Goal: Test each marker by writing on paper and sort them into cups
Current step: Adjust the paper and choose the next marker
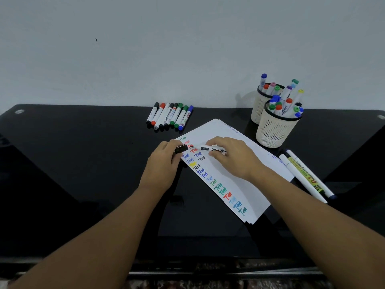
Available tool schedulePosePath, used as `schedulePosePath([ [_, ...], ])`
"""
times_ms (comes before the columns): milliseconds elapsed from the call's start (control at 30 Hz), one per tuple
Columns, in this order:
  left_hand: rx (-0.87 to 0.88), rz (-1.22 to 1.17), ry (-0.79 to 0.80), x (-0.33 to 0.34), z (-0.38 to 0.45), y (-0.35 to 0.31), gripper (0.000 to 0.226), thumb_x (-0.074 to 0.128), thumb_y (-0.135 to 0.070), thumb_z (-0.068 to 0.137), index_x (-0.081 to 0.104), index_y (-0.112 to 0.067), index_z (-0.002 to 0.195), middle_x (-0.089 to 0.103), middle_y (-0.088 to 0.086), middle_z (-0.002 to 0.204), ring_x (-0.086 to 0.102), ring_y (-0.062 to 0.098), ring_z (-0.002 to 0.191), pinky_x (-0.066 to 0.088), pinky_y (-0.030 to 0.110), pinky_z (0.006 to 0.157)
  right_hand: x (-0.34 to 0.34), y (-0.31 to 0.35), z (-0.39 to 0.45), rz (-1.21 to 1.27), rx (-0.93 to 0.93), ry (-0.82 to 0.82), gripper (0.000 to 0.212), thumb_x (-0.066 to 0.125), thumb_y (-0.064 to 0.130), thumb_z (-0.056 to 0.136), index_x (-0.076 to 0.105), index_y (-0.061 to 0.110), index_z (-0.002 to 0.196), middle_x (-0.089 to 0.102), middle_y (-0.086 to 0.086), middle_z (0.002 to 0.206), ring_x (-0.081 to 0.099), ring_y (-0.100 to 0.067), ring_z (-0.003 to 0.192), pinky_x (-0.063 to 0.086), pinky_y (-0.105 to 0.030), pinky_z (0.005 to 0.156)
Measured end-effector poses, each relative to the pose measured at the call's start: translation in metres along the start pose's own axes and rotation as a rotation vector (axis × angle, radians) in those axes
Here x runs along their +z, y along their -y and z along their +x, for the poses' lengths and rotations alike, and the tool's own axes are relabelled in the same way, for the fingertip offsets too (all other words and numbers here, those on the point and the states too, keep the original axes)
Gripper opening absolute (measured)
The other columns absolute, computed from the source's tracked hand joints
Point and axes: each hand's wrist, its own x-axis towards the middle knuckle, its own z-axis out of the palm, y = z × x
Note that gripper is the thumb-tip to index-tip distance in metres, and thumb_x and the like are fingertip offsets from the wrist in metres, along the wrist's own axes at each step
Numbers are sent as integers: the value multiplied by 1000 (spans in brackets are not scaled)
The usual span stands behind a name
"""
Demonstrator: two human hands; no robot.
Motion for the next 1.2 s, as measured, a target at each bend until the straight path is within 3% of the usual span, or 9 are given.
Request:
schedulePosePath([
  [200,52,9,0,0,-1,0,24,64,-15,99,64,-19,123,61,-2,117,61,14,98,53,29,82,3,3,3,1,-61,23,28,57,40,104,62,39,132,68,8,122,60,-13,104,50,-44,97],
  [367,73,-2,36,0,-4,-2,28,64,-15,99,62,-18,127,65,1,119,64,18,100,55,34,83,4,14,7,-142,-132,68,33,49,54,104,56,42,134,66,10,123,57,-16,111,40,-45,99],
  [500,5,-80,69,-4,-6,-7,46,65,-21,99,45,-34,139,69,-5,119,66,9,103,55,29,87,2,27,9,-317,-229,104,37,38,49,109,43,36,143,68,9,128,56,-15,89,37,-43,100],
  [633,-9,-117,98,-7,-9,-12,61,65,-18,99,28,-47,137,70,-3,123,67,8,109,49,21,90,-5,30,7,-286,-257,190,39,42,35,109,32,32,146,69,1,113,56,-21,77,47,-42,78],
  [800,0,-156,55,-6,-11,-11,68,65,-18,99,23,-44,146,73,-8,120,70,10,106,57,32,92,-3,40,3,-156,-268,272,39,42,24,107,30,36,142,64,0,113,59,-17,81,52,-46,76],
  [933,16,-182,63,-6,-13,-9,77,61,-19,101,12,-47,154,71,-10,125,70,10,102,54,24,91,2,42,-1,-129,-286,222,33,40,29,109,33,36,140,62,8,114,57,-17,81,49,-41,72],
  [1033,-3,-206,78,-6,-12,-9,81,58,-17,102,5,-51,154,59,-11,143,61,4,123,49,27,103,5,41,1,-121,-262,175,29,37,33,111,34,32,139,60,9,106,56,-17,79,45,-39,69],
  [1100,-44,-202,81,-5,-8,-8,81,59,-17,101,7,-48,155,48,-9,153,50,4,136,45,30,108,6,39,2,-87,-221,128,29,37,33,111,33,30,139,64,7,95,57,-16,74,48,-42,68],
  [1200,-18,-26,75,0,-4,-2,61,61,-27,100,31,-31,153,56,-3,139,53,13,126,45,28,96,6,35,3,39,-149,73,36,38,29,109,29,33,144,61,6,78,58,-14,66,51,-45,67],
])
